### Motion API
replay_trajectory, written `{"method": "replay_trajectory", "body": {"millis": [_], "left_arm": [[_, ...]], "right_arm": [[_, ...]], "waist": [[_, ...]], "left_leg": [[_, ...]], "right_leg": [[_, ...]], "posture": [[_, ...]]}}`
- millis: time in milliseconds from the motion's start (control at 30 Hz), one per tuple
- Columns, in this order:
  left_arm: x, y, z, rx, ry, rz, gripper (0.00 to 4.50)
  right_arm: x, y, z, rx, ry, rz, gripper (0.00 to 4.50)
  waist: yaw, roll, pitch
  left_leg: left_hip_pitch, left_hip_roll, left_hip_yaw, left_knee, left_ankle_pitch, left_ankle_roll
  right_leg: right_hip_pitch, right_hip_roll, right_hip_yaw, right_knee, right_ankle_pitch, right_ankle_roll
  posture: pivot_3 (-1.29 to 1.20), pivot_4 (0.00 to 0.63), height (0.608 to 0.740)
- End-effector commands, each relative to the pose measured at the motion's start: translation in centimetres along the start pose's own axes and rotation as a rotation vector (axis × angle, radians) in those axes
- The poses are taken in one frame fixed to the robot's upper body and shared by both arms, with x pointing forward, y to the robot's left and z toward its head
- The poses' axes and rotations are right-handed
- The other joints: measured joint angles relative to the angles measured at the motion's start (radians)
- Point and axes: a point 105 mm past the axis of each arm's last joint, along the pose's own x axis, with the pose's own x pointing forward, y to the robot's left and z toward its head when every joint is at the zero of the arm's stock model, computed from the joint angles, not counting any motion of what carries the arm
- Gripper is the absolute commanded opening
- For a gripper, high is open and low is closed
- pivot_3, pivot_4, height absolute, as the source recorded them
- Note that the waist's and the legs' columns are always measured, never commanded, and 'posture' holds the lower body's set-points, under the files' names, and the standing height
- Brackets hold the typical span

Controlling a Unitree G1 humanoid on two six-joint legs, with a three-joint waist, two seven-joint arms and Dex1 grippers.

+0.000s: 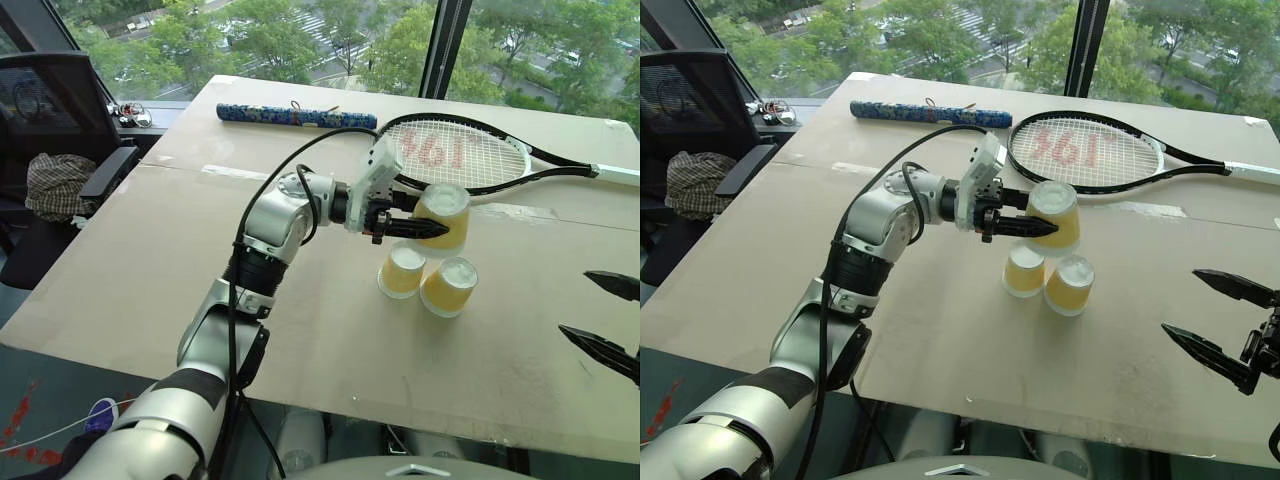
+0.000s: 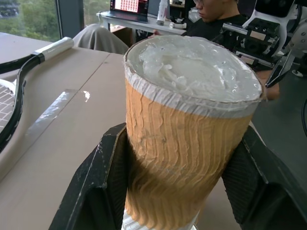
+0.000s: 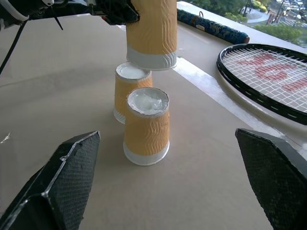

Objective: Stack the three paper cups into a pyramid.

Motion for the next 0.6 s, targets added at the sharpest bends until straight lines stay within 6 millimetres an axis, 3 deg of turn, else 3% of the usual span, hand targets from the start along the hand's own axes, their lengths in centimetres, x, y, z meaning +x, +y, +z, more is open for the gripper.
{"method": "replay_trajectory", "body": {"millis": [33, 500, 533, 600], "left_arm": [[0.3, -0.6, 0.1, 0.023, 0.017, -0.032, 2.26], [0.9, -1.4, -1.7, 0.008, 0.053, -0.067, 2.26], [1.0, -1.4, -1.7, 0.007, 0.046, -0.065, 3.11], [1.0, -1.5, -1.6, 0.018, 0.041, -0.061, 3.72]], "right_arm": [[-0.6, 0.0, 0.5, -0.035, -0.012, -0.024, 4.50], [-1.6, 0.3, -0.8, -0.006, 0.027, -0.072, 4.50], [-1.6, 0.3, -0.8, -0.005, 0.027, -0.073, 4.50], [-1.5, 0.3, -0.8, -0.004, 0.027, -0.072, 4.50]], "waist": [[0.000, 0.000, 0.000], [0.001, 0.001, 0.000], [0.001, 0.001, 0.000], [0.001, 0.001, 0.000]], "left_leg": [[0.000, 0.000, 0.000, 0.000, 0.000, 0.000], [0.001, 0.000, 0.000, 0.000, 0.000, 0.000], [0.001, 0.000, 0.000, 0.000, 0.000, 0.000], [0.001, 0.000, 0.000, 0.000, 0.000, 0.000]], "right_leg": [[0.000, 0.000, 0.000, 0.000, 0.000, 0.000], [0.000, 0.000, 0.002, 0.000, 0.000, 0.000], [0.000, 0.000, 0.002, 0.000, 0.000, 0.000], [0.000, 0.000, 0.002, 0.000, 0.000, 0.000]], "posture": [[0.00, 0.150, 0.740], [0.00, 0.150, 0.740], [0.00, 0.150, 0.740], [0.00, 0.150, 0.740]]}}
